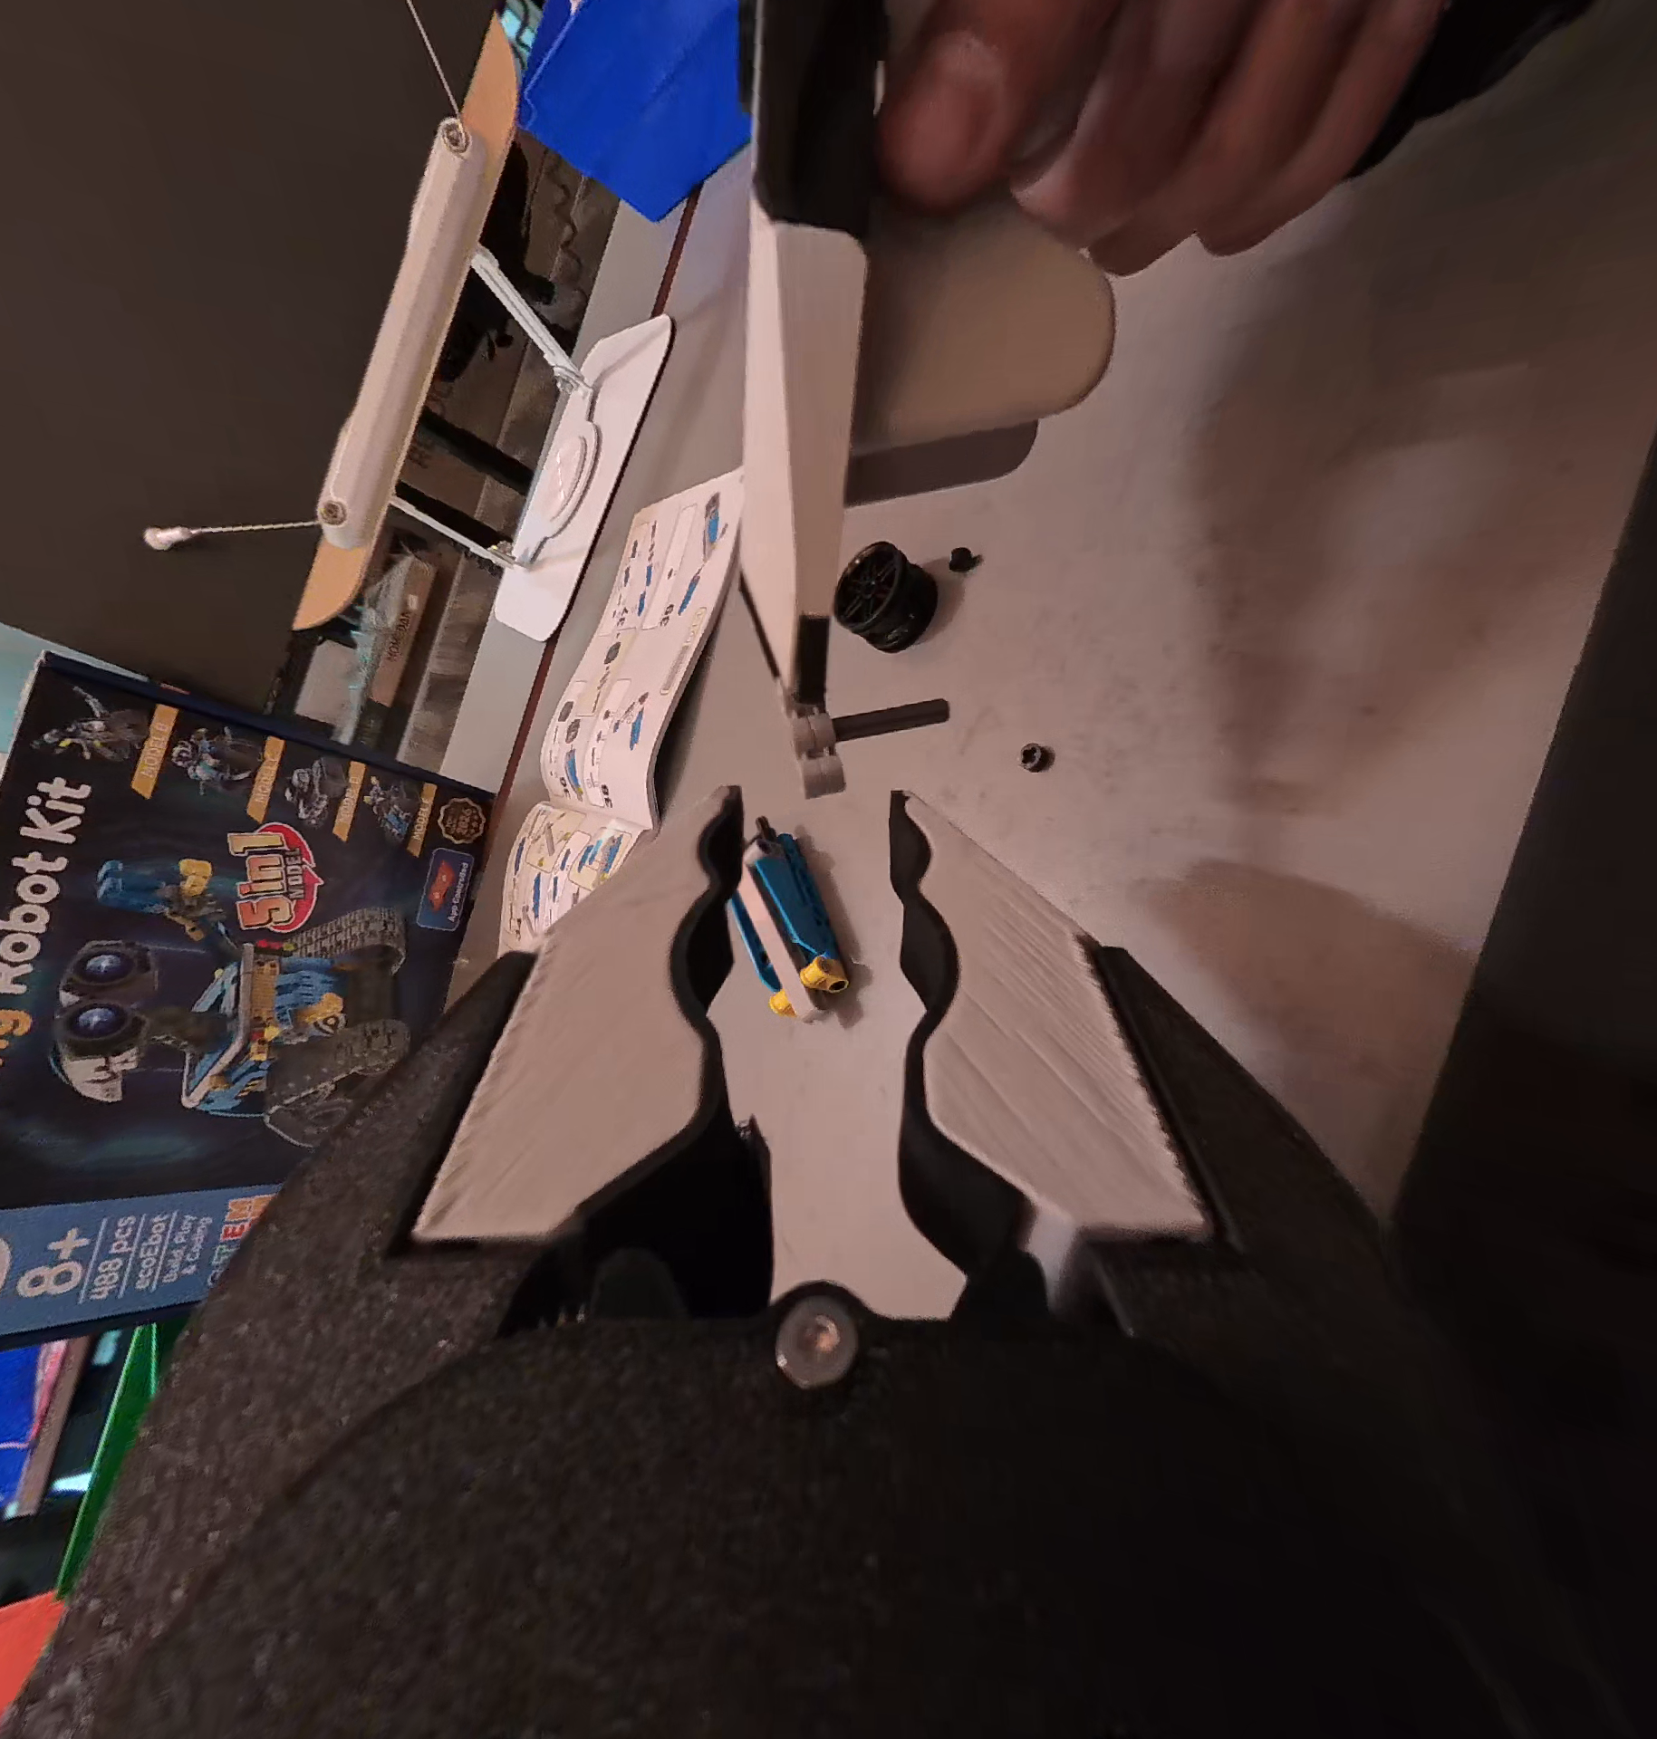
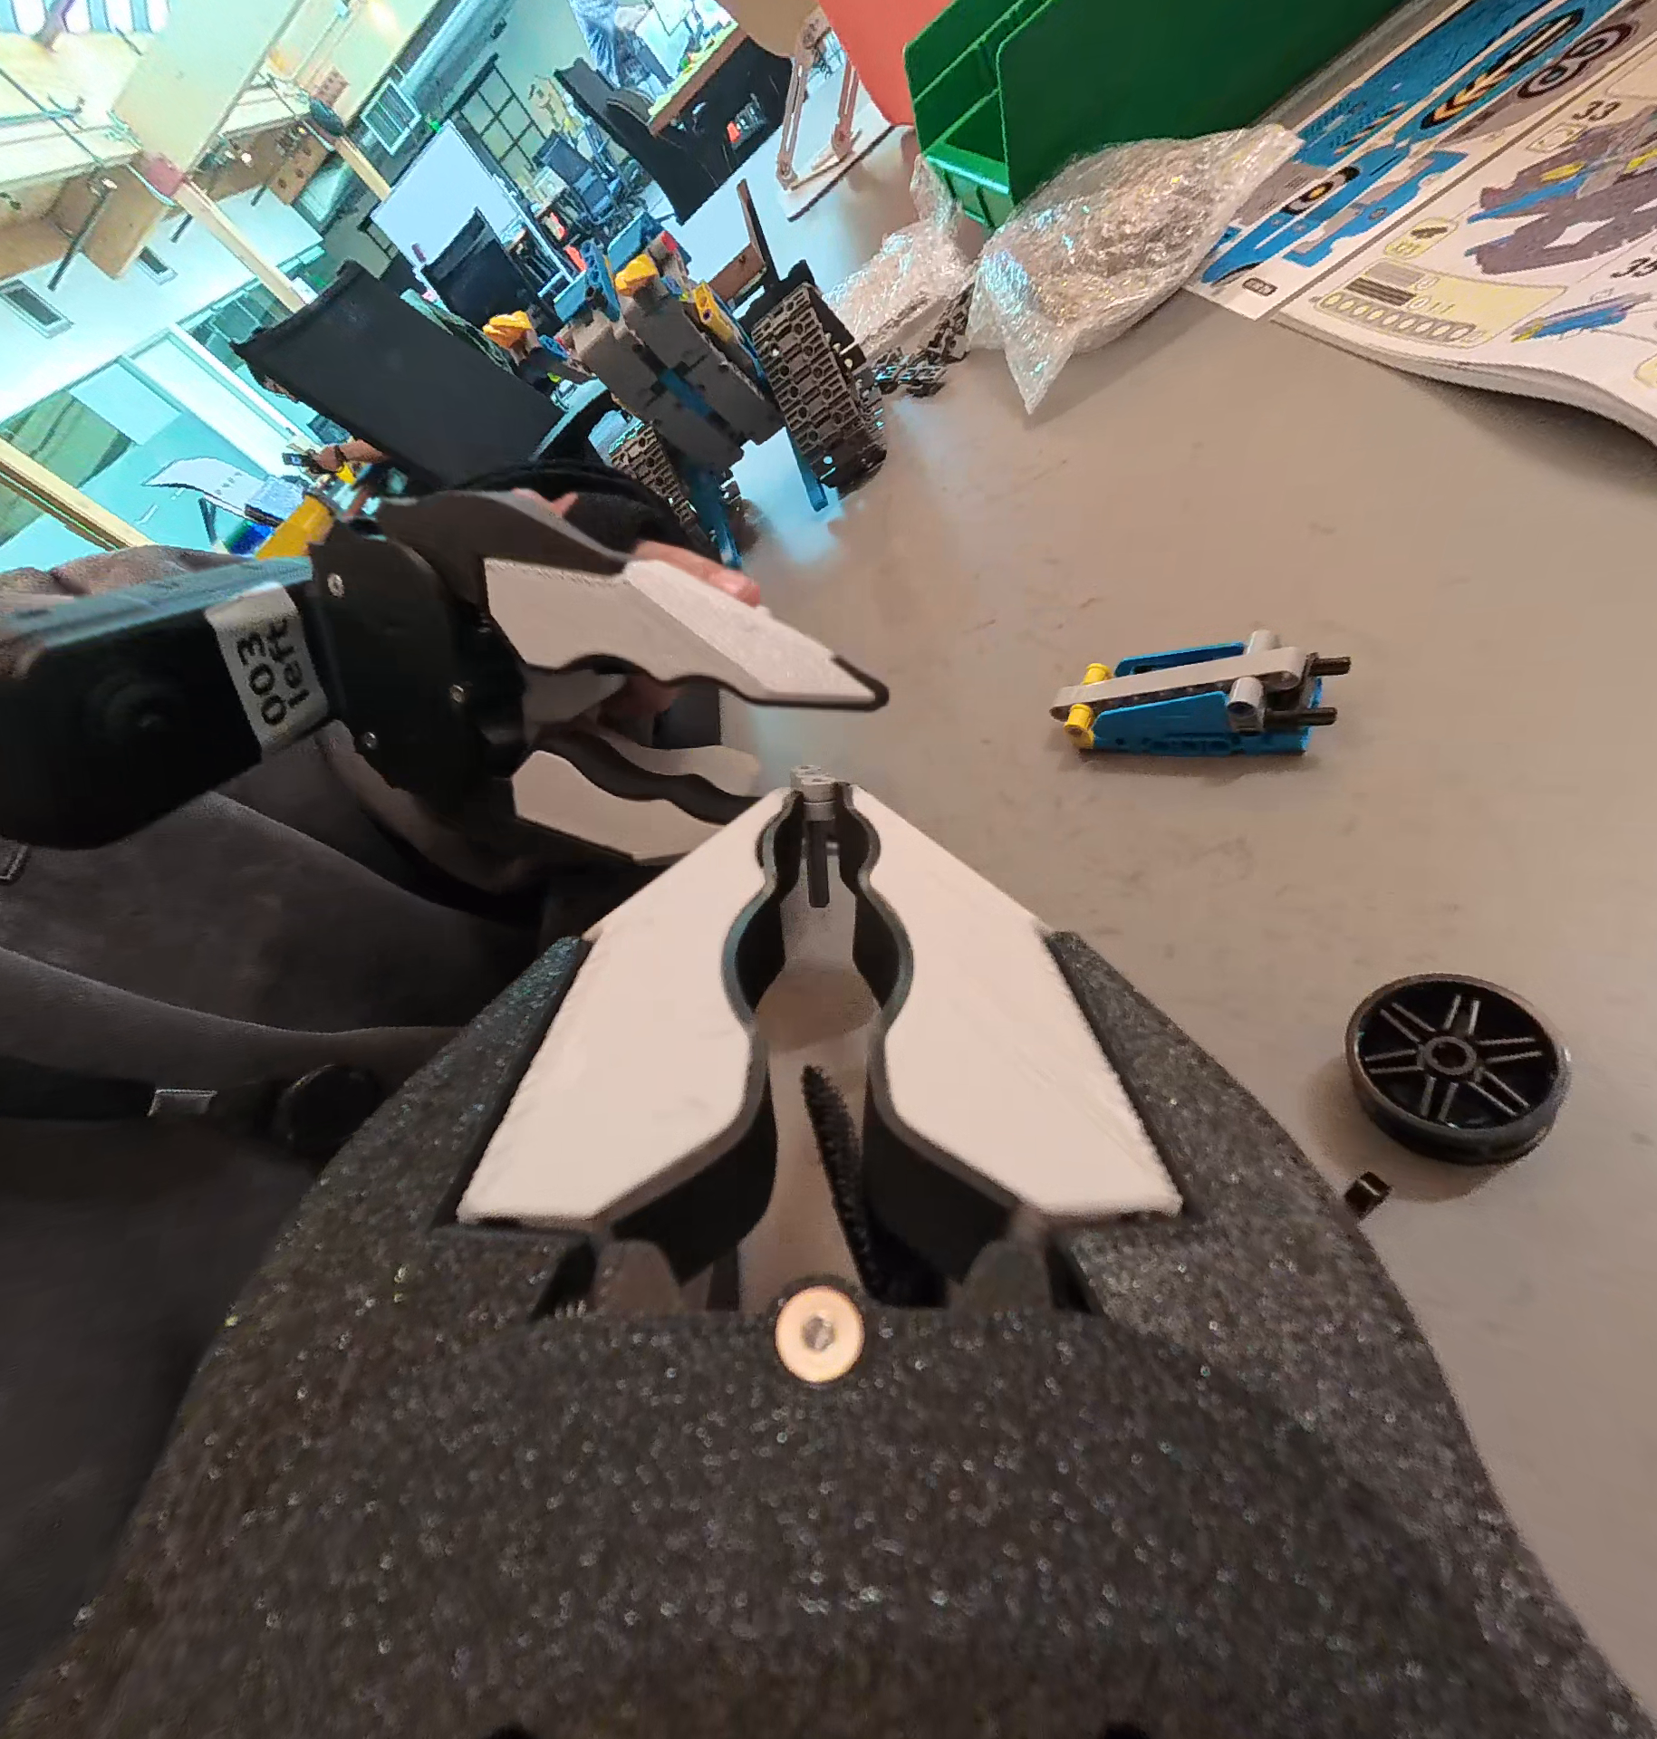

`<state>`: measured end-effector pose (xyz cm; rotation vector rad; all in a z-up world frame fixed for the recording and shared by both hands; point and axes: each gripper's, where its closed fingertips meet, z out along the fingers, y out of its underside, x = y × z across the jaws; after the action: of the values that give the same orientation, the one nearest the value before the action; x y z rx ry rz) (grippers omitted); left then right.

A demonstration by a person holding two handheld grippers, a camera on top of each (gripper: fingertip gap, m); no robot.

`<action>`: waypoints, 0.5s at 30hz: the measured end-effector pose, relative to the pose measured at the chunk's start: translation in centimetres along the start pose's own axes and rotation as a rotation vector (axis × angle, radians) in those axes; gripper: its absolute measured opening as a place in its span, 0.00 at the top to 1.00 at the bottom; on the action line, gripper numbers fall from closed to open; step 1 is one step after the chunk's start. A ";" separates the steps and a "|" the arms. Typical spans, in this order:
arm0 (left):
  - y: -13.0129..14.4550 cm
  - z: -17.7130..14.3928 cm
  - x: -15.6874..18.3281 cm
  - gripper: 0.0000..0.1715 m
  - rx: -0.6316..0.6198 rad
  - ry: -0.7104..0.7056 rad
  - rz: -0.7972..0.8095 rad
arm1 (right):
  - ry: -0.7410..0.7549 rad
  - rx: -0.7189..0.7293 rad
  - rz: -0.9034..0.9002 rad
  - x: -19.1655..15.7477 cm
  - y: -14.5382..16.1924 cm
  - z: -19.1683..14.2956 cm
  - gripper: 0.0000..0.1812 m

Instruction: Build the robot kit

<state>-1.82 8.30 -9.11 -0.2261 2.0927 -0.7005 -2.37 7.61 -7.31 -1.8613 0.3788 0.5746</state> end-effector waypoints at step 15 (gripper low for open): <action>-0.3 0.7 0.4 0.94 0.015 -0.098 0.094 | -0.015 -0.025 0.047 0.2 0.5 0.3 0.96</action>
<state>-1.51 7.56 -9.57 -0.1497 1.9909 -0.6362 -2.59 7.72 -7.92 -1.8751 0.4085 0.6274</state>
